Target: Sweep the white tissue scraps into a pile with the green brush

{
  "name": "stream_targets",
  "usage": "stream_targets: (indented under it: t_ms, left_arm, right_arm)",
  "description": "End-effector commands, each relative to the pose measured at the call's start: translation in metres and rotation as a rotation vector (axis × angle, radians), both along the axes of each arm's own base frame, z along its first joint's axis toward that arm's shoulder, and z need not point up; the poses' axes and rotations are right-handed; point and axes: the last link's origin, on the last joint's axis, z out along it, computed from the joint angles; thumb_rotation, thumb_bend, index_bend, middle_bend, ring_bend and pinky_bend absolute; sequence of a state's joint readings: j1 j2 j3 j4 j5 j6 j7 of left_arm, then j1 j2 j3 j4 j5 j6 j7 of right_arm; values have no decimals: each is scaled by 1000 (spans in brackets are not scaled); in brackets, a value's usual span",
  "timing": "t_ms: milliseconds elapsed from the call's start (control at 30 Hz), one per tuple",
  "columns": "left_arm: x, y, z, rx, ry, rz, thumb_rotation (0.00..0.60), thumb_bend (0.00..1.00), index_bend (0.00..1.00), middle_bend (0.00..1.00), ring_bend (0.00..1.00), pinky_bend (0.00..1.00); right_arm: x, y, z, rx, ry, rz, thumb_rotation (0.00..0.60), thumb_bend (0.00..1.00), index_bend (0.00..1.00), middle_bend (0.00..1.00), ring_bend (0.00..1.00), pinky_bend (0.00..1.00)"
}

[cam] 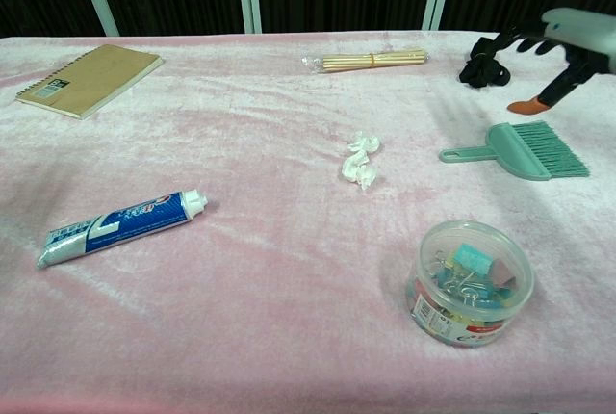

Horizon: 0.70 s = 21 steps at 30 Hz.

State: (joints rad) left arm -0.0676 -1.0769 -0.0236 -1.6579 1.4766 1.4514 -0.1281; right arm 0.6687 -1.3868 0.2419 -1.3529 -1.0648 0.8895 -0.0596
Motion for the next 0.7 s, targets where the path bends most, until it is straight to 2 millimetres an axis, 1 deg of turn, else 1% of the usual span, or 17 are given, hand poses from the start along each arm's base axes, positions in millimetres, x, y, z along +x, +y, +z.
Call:
stream_targets:
  t_ms: [33,67,133,167,300,467,567,700]
  left_arm:
    - [0,0,0,2,3,-3,600,285,94,59,0,170]
    - [0,0,0,5,9,-5,600,285,94,59,0,168]
    - [1,0,0,9,14,-9,600,284,94,59,0,164]
    - [1,-1,0,13,15,-11,600,284,94,59,0,161]
    - [1,-1,1,24,20,-14,600,284,94,59,0,140]
    - [1,-2,1,27,33,-21,600,284,95,60,0,113]
    - [1,-2,1,24,45,-25,600,284,94,59,0,99]
    - [1,-2,0,24,67,-31,600,284,94,60,0,95]
  right_arm:
    - [-30,53,37,-124,28,53,600,173,211,115,121,119]
    - [-41,71,42,-147,47,71,600,173,211,115,121,119]
    - [-52,92,45,-169,59,88,600,173,210,115,121,119]
    - [-61,110,45,-181,62,97,600,173,210,115,121,119]
    - [-79,150,42,-189,102,124,600,173,210,115,116,119]
    - [-88,179,39,-192,143,134,600,174,208,115,107,119]
    - [-87,185,40,-194,151,145,600,174,201,115,106,118]
    - [-82,187,44,-217,136,158,600,173,200,114,106,119]
